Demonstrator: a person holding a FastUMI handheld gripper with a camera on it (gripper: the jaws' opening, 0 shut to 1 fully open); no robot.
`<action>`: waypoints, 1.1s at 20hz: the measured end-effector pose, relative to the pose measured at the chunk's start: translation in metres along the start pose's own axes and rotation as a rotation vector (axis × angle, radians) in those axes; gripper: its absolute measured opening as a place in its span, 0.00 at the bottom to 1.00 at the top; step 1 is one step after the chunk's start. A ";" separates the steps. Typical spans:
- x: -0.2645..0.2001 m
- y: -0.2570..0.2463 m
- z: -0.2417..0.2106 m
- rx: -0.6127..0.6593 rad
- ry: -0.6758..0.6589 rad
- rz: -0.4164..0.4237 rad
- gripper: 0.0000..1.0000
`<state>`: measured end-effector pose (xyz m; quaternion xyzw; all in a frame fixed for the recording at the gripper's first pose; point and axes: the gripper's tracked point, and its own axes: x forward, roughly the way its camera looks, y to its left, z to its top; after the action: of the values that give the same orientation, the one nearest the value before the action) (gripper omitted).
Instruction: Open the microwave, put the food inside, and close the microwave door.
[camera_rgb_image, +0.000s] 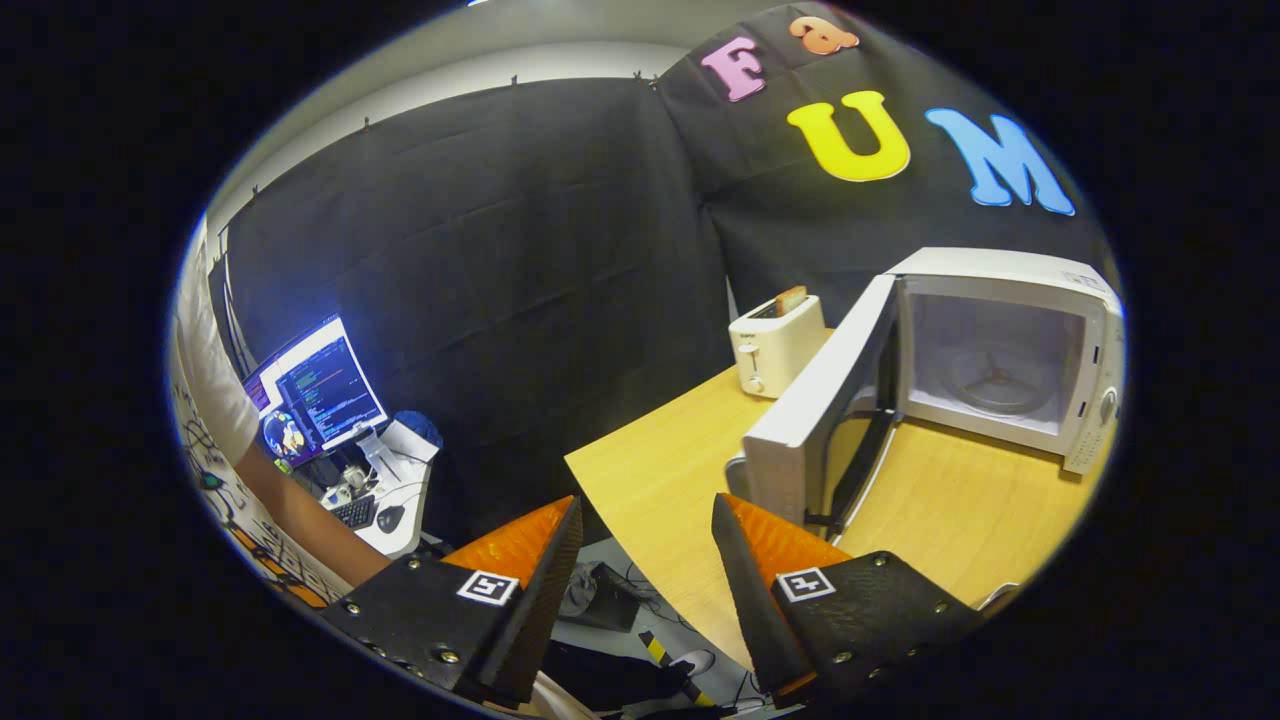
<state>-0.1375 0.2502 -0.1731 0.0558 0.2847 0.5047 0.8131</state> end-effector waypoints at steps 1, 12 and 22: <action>-0.012 -0.010 0.006 0.016 -0.015 -0.024 0.79; -0.127 -0.139 0.020 0.125 -0.079 -0.378 0.79; -0.180 -0.230 -0.060 0.194 0.034 -0.676 0.79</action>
<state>-0.0462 -0.0265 -0.2363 0.0271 0.3470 0.1787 0.9203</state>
